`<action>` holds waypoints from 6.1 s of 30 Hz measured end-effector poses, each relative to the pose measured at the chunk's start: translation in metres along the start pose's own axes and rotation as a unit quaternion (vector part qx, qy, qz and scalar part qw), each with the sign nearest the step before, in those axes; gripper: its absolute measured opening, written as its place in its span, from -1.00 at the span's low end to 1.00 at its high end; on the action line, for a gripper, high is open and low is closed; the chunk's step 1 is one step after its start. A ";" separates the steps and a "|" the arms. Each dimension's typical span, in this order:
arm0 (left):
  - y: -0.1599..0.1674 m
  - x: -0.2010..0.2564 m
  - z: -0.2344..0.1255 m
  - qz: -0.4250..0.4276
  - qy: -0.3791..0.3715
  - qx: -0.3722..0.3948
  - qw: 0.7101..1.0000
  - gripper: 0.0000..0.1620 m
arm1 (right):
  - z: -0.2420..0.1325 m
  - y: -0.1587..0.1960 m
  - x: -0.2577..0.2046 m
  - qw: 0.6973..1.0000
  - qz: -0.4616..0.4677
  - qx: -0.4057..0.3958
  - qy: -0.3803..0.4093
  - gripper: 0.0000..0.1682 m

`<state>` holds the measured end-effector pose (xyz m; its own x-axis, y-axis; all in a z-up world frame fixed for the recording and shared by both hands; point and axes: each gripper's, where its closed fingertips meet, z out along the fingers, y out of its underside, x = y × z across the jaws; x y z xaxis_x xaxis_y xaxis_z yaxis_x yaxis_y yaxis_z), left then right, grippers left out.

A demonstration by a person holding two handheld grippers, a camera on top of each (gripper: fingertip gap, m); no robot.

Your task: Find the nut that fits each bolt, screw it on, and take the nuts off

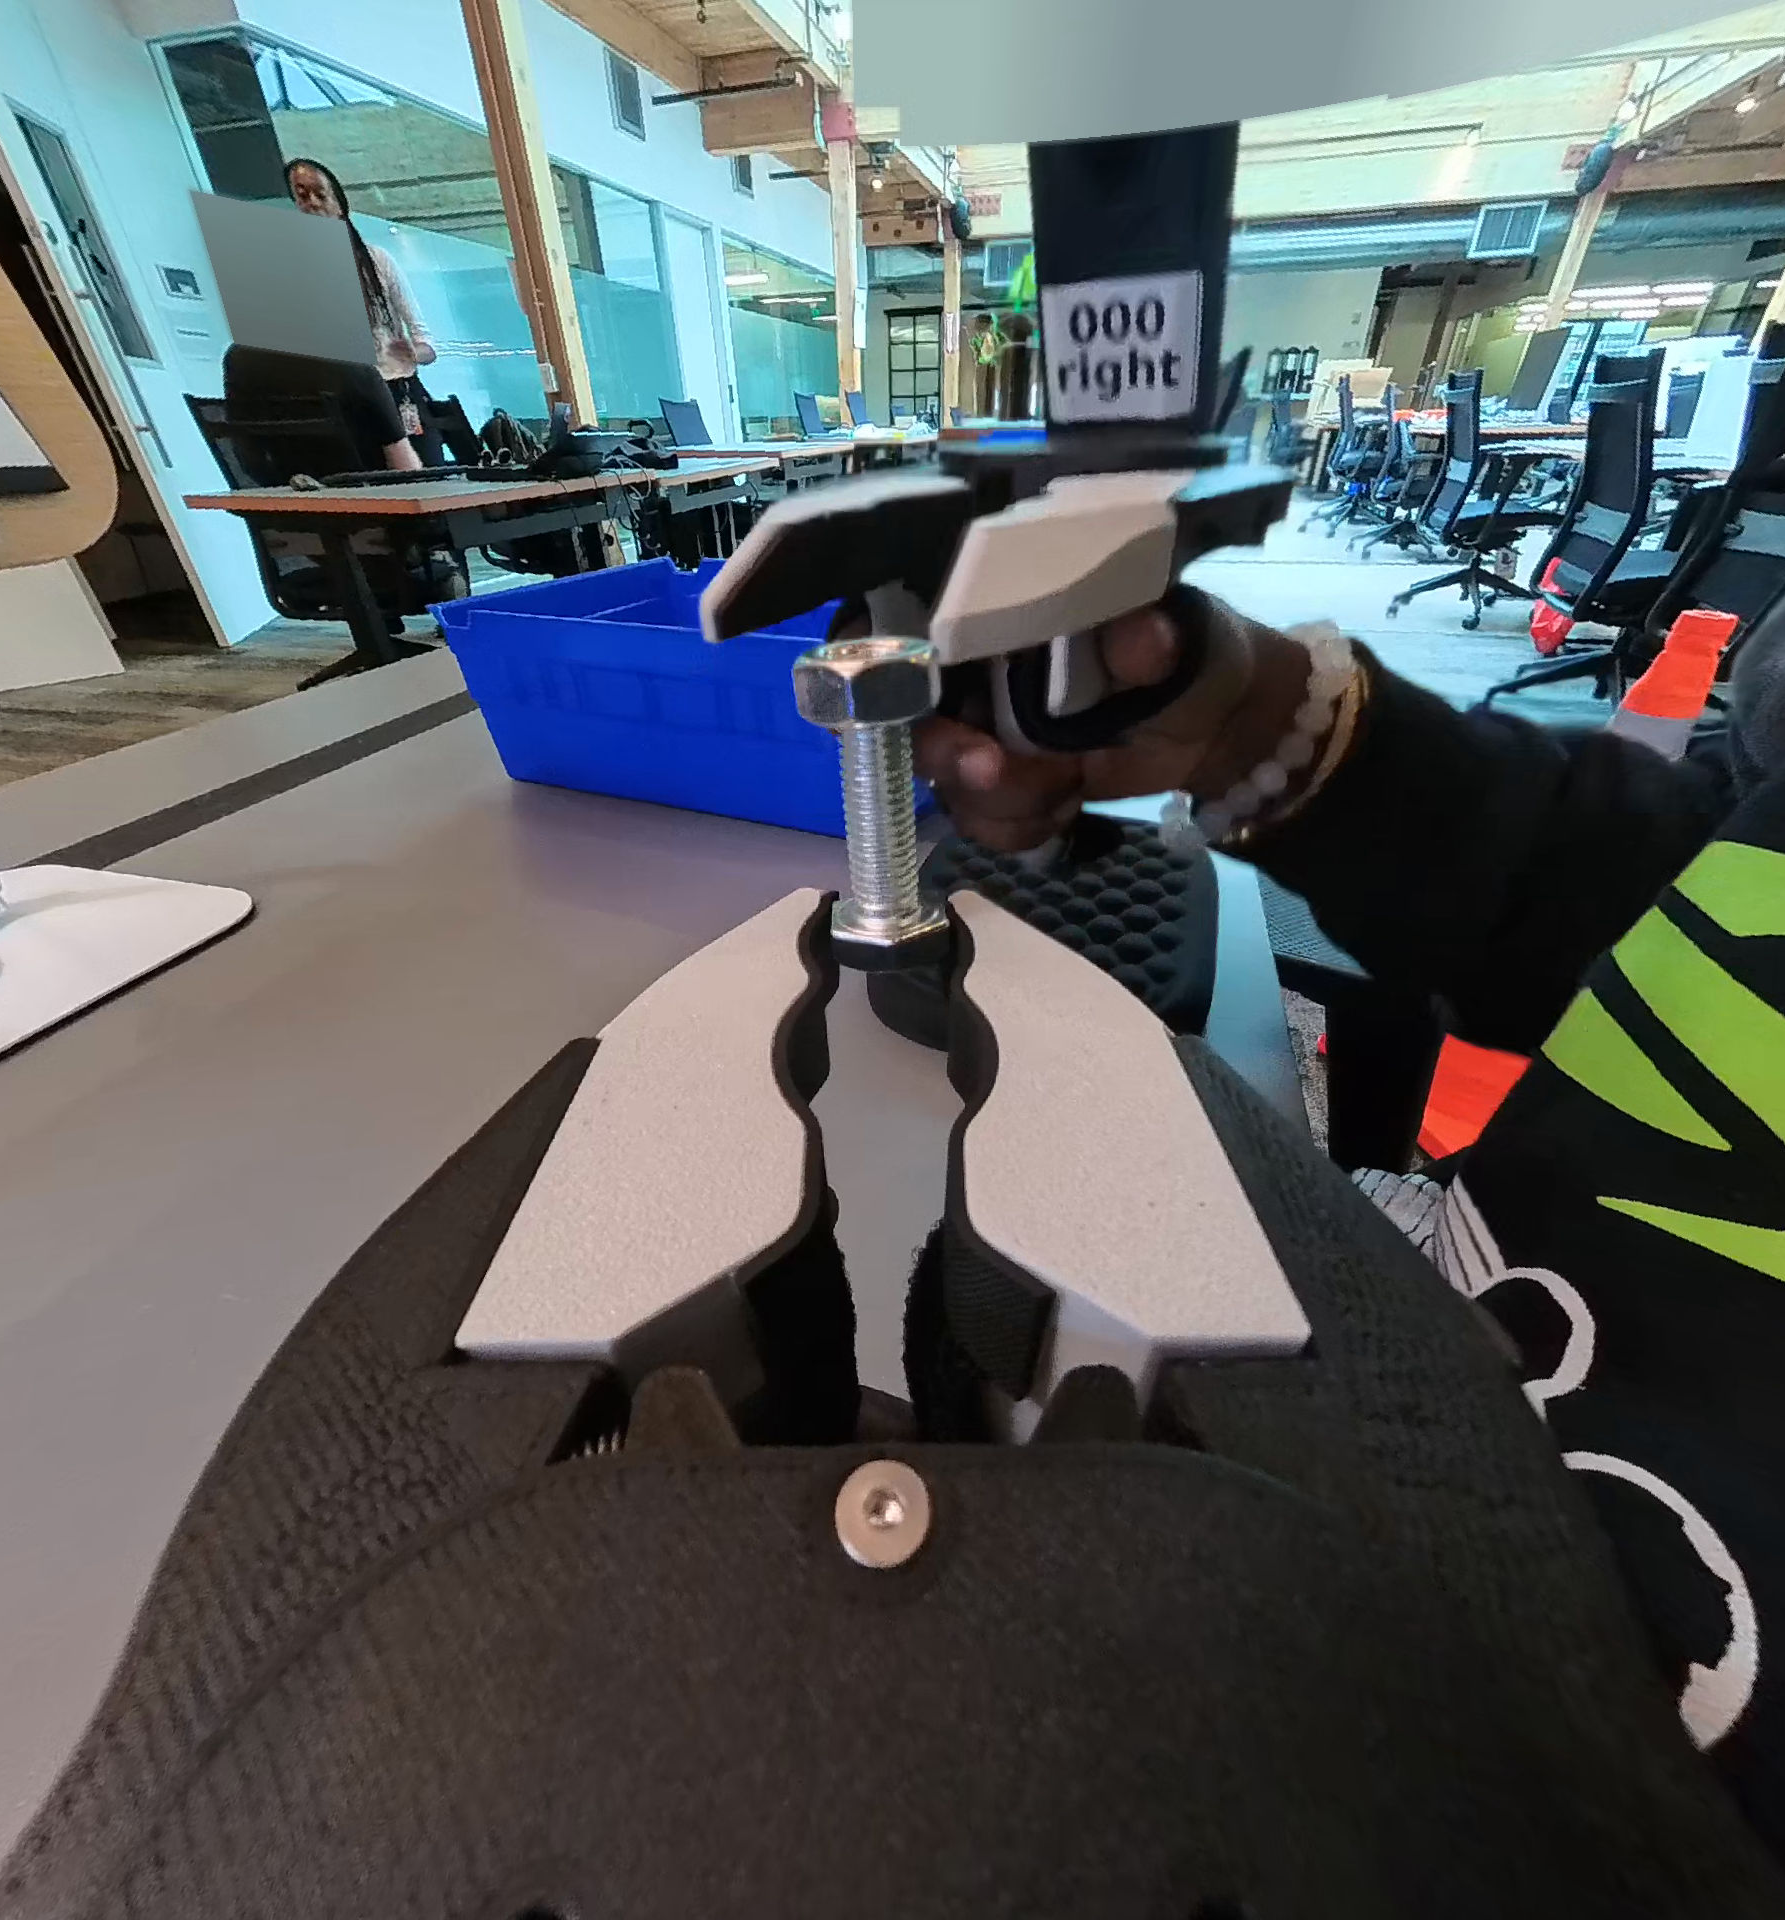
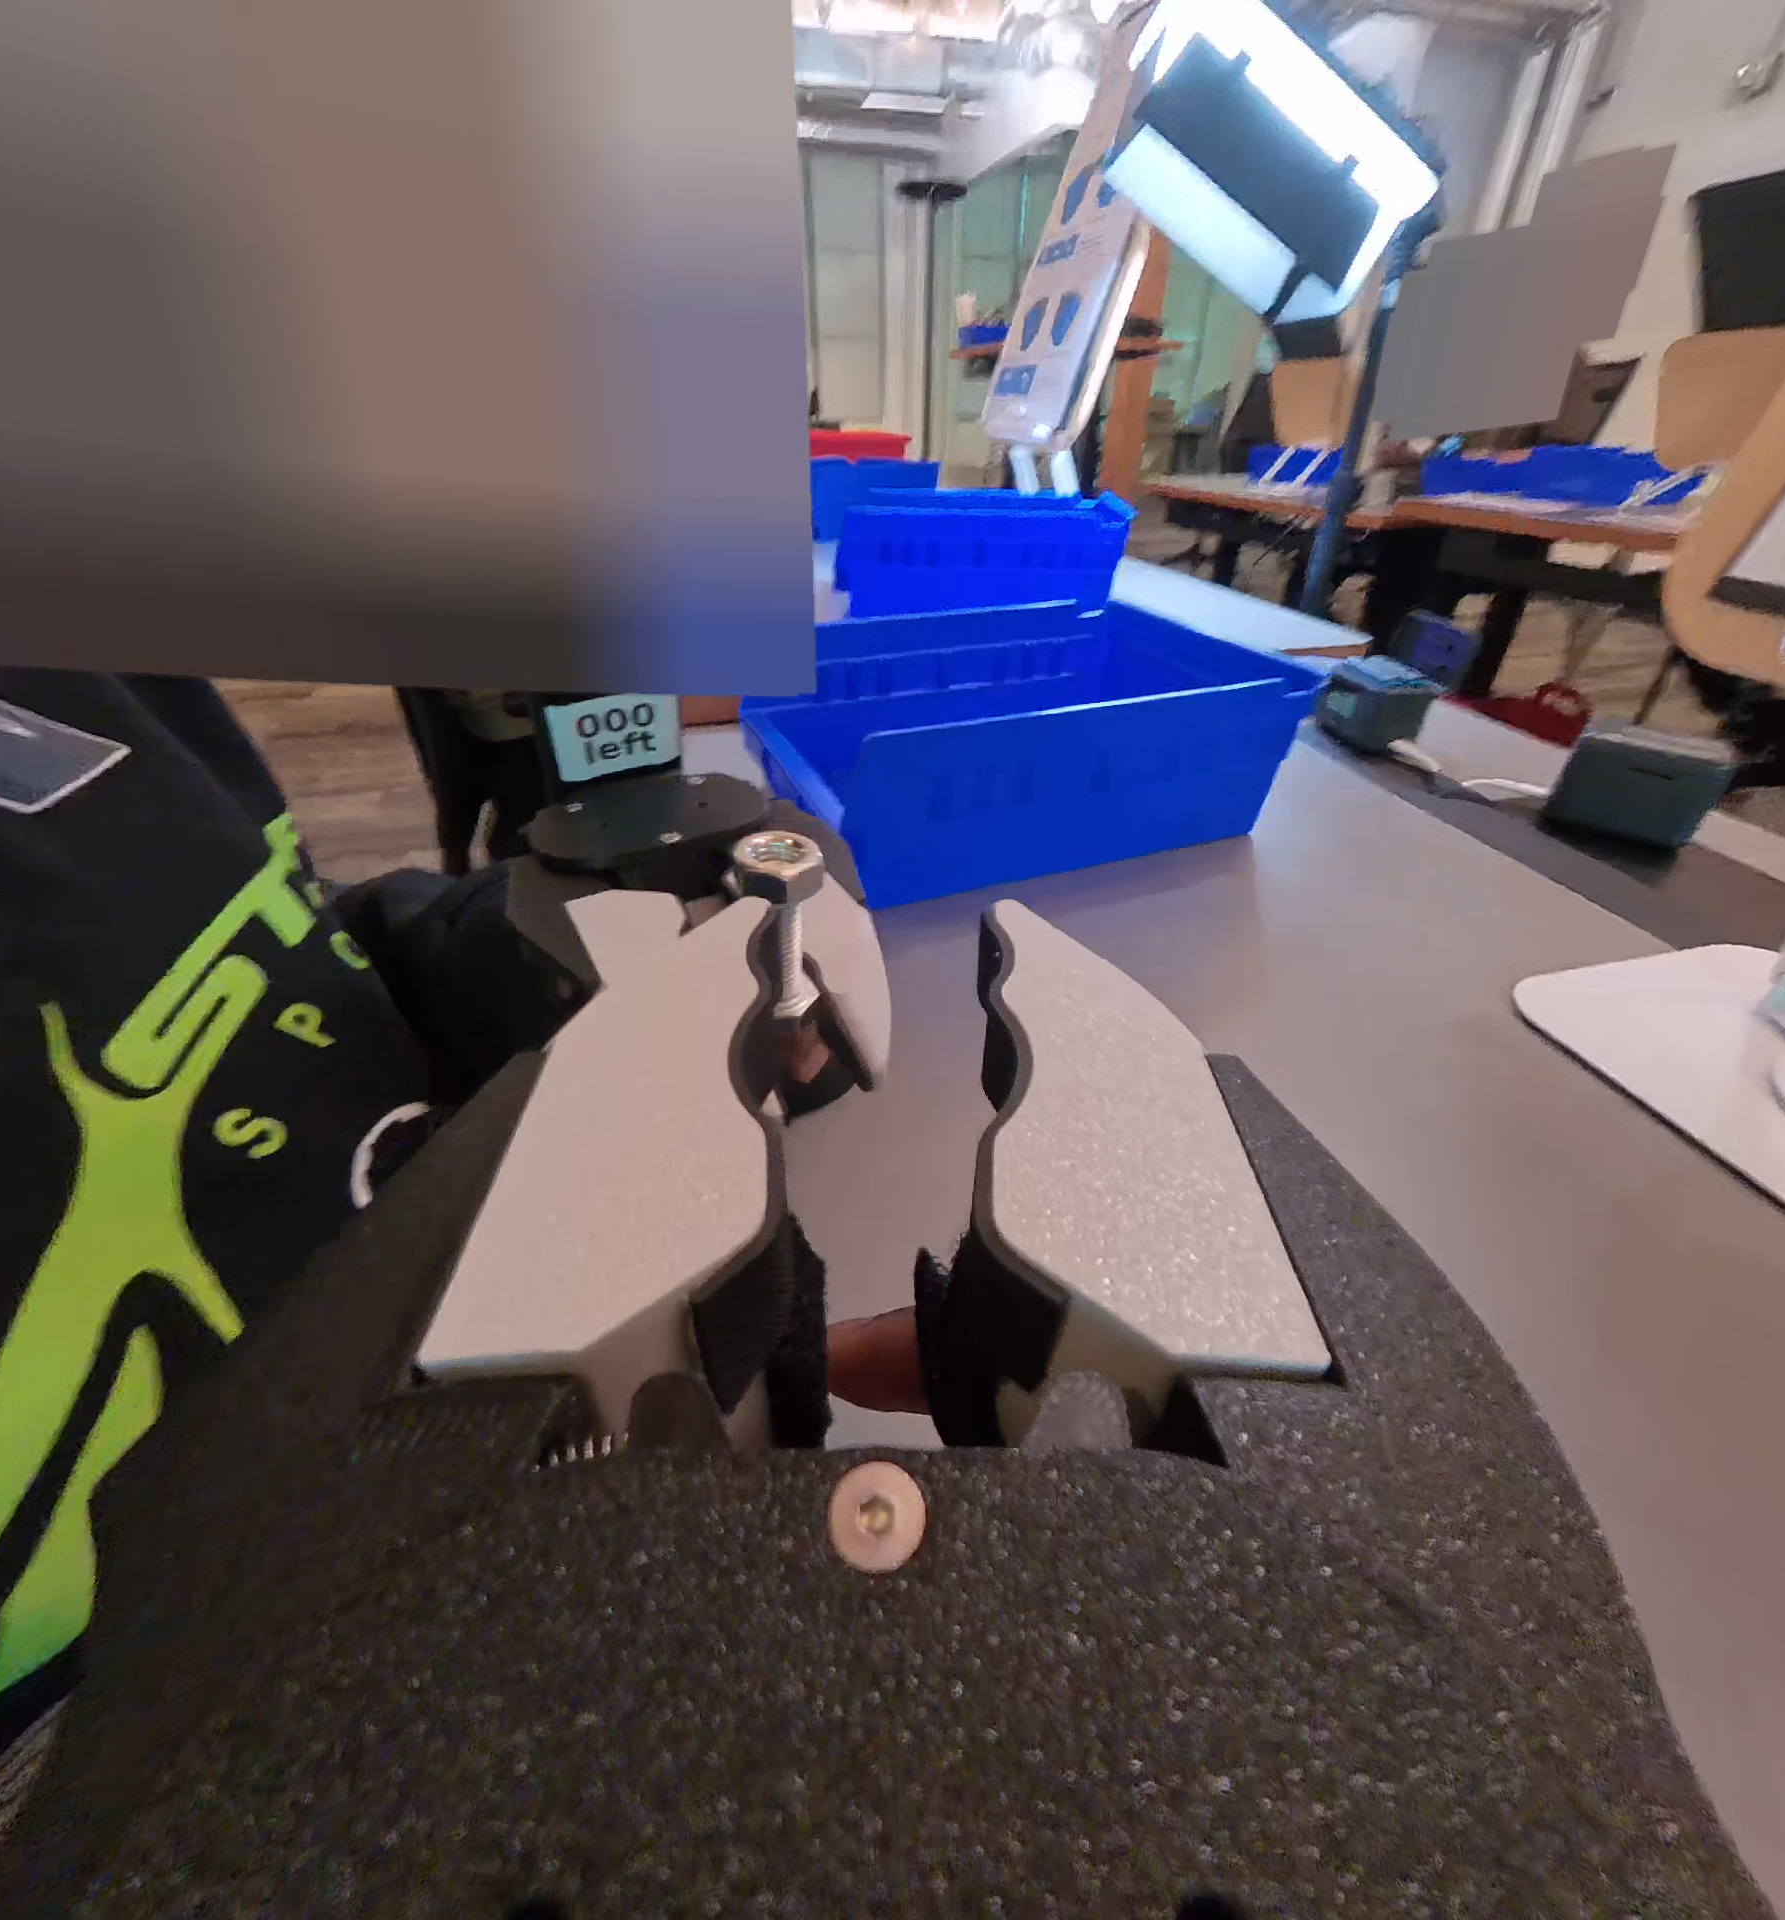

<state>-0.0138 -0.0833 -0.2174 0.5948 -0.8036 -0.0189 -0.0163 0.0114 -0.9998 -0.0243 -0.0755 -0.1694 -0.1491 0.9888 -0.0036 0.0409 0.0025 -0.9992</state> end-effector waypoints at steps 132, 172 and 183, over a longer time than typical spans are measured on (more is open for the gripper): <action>-0.015 -0.009 -0.012 -0.031 0.004 0.054 0.998 -0.40 | -0.254 0.074 0.306 0.828 0.095 -0.233 0.501 -0.88; -0.058 -0.016 -0.059 -0.003 -0.040 0.038 0.998 -0.40 | -0.085 0.045 0.074 0.957 -0.029 -0.072 0.279 -0.41; -0.057 -0.202 -0.235 -0.033 -0.361 -0.292 0.885 -0.41 | -0.073 0.066 0.070 0.968 -0.016 -0.072 0.241 -0.45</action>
<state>-0.3218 -0.0608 -0.1552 0.9651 -0.1998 -0.1694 -0.2491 -0.5004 -0.8292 0.0399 0.0045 -0.2323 0.3238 0.9426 0.0815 0.1869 0.0208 -0.9822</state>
